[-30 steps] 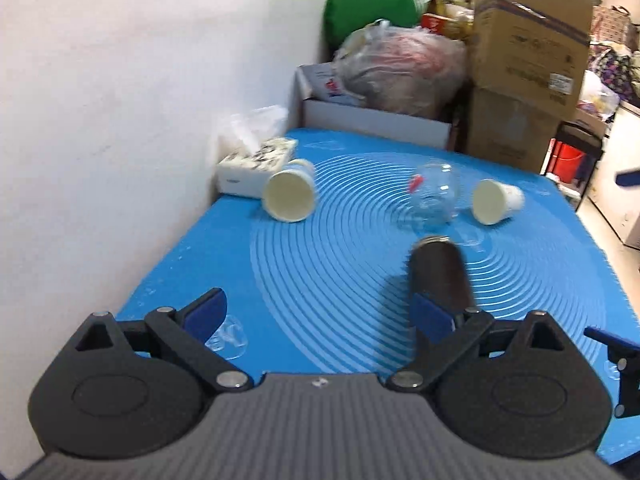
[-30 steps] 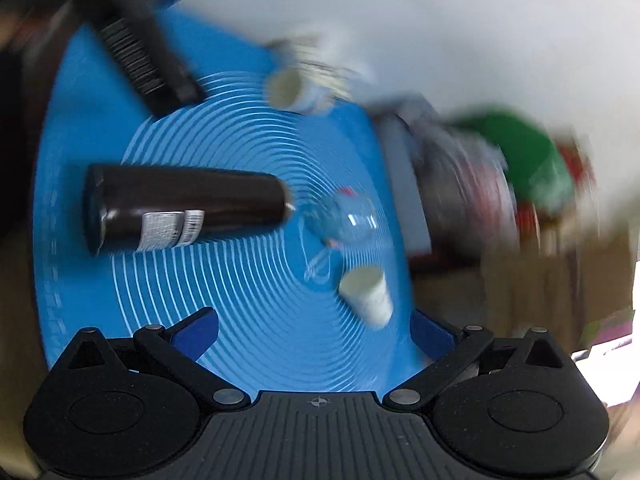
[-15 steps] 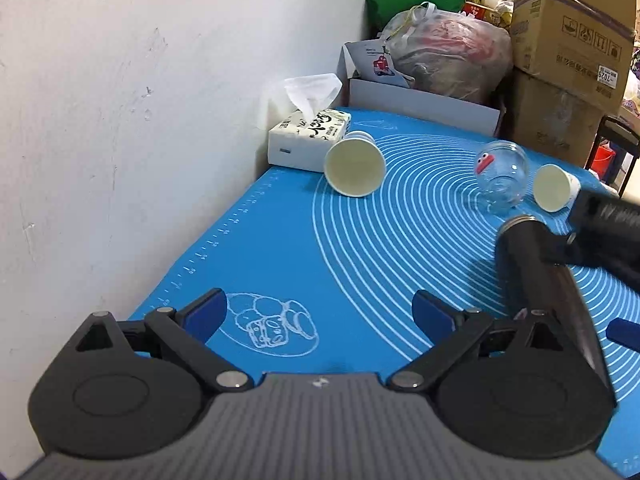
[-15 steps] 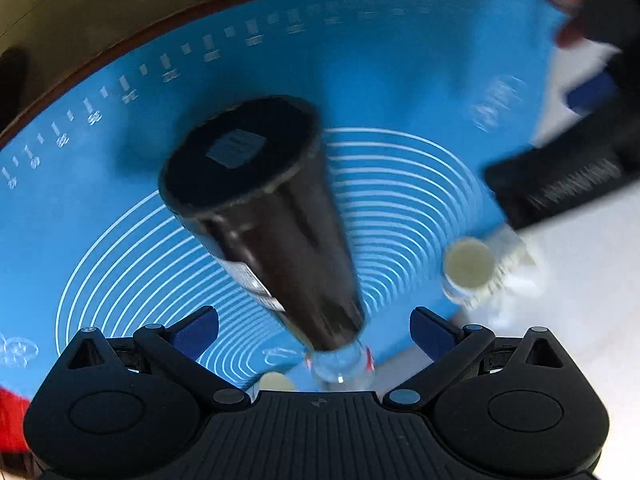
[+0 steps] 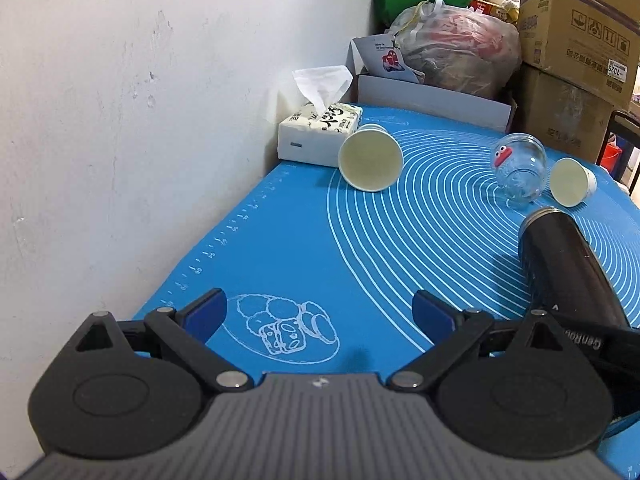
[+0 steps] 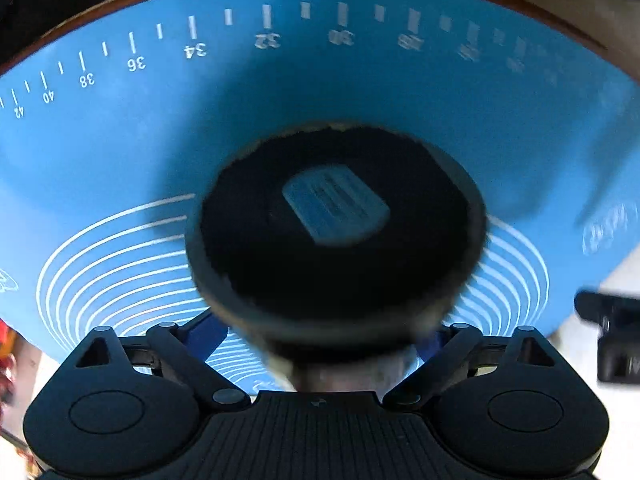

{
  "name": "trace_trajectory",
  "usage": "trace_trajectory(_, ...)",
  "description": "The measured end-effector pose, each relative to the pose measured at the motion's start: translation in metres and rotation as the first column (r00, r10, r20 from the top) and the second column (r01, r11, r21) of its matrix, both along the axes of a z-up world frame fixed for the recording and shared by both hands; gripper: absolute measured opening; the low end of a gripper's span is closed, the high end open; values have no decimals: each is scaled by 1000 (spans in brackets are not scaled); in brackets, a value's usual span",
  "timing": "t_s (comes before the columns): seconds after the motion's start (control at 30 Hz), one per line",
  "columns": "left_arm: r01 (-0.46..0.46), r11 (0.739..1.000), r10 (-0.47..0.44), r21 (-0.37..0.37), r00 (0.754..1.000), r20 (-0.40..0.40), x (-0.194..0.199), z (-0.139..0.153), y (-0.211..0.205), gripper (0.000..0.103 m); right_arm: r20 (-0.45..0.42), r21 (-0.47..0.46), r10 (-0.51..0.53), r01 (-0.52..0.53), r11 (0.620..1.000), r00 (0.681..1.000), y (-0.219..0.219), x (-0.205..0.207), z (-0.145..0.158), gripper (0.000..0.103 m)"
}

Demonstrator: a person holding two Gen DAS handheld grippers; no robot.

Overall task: Flip cup upside down
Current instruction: 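Rotate the held bottle with the right tool until its base points down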

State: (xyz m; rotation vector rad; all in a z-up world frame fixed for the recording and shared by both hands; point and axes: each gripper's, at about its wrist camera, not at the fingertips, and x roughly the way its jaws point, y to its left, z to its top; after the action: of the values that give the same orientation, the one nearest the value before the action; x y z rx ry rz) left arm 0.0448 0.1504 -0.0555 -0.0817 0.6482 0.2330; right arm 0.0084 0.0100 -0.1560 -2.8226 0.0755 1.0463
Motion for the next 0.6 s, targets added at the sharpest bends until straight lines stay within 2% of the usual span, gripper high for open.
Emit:
trace_trajectory(0.07, 1, 1000, -1, -6, 1000, -1, 0, -1, 0, 98, 1, -4, 18, -18, 1000, 1000, 1, 1, -2, 88)
trace_trajectory(0.13, 5, 1000, -5, -6, 1000, -1, 1, -1, 0, 98, 8, 7, 5, -5, 1000, 1000, 4, 7, -4, 71)
trace_trajectory(0.2, 8, 1000, -8, -4, 1000, 0, 0, -1, -2, 98, 4, 17, 49, -49, 999, 999, 2, 9, -6, 65)
trace_trajectory(0.37, 3, 1000, -3, -9, 1000, 2, 0, -1, -1, 98, -45, 7, 38, -38, 999, 998, -1, 12, -3, 65)
trace_trajectory(0.5, 0, 1000, 0, -14, 1000, 3, 1, -1, 0, 98, -74, 78, -27, 33, 996, 997, 4, 23, 11, 65)
trace_trajectory(0.6, 1, 1000, -1, -19, 1000, 1, 1, 0, 0, 98, -102, 168, -74, 90, 982, 992, 0, 29, 22, 65)
